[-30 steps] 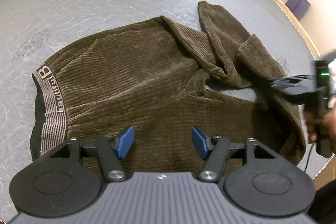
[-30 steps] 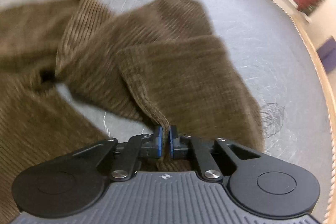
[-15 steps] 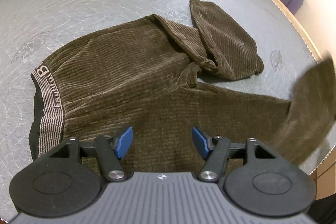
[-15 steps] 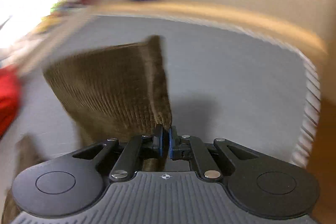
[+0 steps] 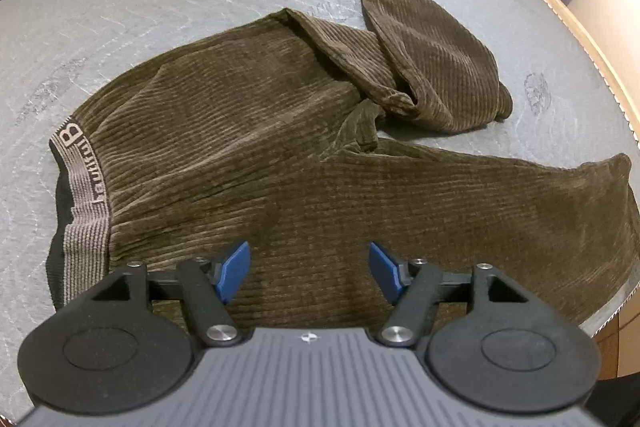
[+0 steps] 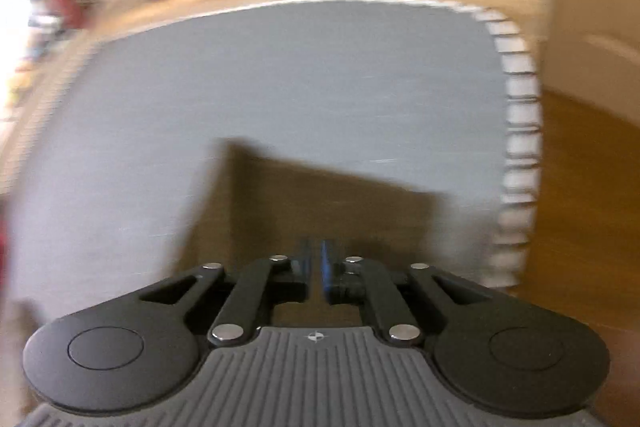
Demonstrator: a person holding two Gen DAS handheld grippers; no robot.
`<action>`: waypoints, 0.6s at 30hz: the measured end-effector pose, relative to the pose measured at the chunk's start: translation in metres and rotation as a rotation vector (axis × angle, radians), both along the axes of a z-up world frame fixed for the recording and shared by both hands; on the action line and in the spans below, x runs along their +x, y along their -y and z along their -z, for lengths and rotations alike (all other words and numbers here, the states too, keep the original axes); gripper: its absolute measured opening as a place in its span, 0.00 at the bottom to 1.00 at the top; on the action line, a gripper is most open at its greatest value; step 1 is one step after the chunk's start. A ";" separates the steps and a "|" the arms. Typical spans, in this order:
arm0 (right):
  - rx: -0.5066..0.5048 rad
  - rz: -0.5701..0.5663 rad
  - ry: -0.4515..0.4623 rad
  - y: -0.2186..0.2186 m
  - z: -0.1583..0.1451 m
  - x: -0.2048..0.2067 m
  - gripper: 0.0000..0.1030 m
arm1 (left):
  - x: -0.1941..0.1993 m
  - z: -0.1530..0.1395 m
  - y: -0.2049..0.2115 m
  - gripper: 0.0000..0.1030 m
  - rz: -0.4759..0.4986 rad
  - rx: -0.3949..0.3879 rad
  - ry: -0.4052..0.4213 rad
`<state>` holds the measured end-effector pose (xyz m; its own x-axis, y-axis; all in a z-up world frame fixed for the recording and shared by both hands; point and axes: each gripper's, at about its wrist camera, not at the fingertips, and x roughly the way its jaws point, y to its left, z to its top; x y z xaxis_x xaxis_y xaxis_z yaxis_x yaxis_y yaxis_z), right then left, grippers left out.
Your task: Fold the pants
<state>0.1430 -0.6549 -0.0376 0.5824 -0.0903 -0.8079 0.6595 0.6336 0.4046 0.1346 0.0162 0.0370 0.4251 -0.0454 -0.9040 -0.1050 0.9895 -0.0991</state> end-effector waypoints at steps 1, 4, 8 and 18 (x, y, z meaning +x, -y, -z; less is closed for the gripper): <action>0.030 -0.046 0.041 -0.009 0.000 0.010 0.24 | 0.001 0.001 0.001 0.69 0.001 0.000 -0.003; 0.051 -0.162 0.101 -0.035 -0.001 0.038 0.34 | 0.003 0.002 0.003 0.69 0.004 -0.005 -0.006; 0.050 -0.232 0.063 -0.059 0.018 0.073 0.42 | 0.008 0.003 0.005 0.70 -0.004 -0.014 -0.007; 0.030 -0.191 -0.078 -0.097 0.058 0.126 0.49 | 0.016 0.008 0.013 0.70 0.009 -0.017 -0.018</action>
<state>0.2689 -0.5584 -0.0959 0.5226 0.0403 -0.8516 0.5587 0.7383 0.3778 0.1505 0.0035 0.0293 0.4084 -0.0651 -0.9105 -0.0977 0.9886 -0.1145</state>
